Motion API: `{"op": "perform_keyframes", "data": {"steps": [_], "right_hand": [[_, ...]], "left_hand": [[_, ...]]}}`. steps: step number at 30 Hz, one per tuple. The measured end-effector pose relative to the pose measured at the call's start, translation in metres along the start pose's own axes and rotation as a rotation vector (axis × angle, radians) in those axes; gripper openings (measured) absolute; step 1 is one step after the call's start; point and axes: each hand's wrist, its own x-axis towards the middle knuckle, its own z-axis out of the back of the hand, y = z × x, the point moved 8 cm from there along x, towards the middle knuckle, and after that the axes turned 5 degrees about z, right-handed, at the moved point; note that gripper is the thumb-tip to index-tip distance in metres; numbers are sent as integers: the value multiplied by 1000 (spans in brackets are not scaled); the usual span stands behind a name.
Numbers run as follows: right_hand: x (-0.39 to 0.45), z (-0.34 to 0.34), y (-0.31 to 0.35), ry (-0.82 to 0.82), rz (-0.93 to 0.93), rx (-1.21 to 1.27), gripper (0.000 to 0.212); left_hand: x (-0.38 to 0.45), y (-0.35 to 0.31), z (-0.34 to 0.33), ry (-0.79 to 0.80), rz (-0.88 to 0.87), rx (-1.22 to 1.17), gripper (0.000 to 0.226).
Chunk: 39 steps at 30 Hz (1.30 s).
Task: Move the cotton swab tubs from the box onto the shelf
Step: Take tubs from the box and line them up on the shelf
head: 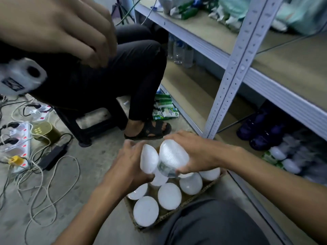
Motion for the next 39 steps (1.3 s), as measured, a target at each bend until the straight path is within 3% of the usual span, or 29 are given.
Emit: {"op": "perform_keyframes", "data": {"steps": [4, 11, 16, 23, 30, 39], "right_hand": [[-55, 68, 4, -114, -67, 2, 94], [-191, 177, 25, -283, -253, -194, 95], [-313, 223, 42, -381, -432, -299, 90], [-481, 210, 32, -451, -765, -265, 91], [-630, 176, 11, -445, -1112, -146, 82], [-769, 137, -32, -607, -1483, 40, 84]], "left_hand": [[-2, -61, 51, -50, -149, -43, 109], [-26, -204, 116, -86, -445, -31, 100], [-52, -315, 125, -70, -673, -28, 96], [-111, -483, 74, 10, -1045, 30, 102], [-180, -635, -11, 243, -1310, 188, 102], [-233, -765, -98, 428, -1465, 368, 95]]}}
